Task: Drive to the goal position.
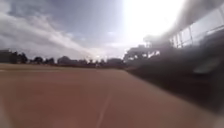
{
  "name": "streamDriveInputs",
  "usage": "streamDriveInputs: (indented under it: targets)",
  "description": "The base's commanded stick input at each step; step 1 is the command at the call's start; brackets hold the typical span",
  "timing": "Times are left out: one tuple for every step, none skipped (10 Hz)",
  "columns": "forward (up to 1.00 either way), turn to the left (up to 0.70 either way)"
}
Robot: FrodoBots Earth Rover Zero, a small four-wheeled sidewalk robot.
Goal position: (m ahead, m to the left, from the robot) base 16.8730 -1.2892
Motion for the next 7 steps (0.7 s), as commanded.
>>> streamDriveInputs:
  targets:
    - [0.7, 0.0]
    - [0.7, 0.0]
    - [0.7, 0.0]
    - [0.7, 0.0]
    - [0.7, 0.0]
    - [0.7, 0.0]
    - [0.7, 0.0]
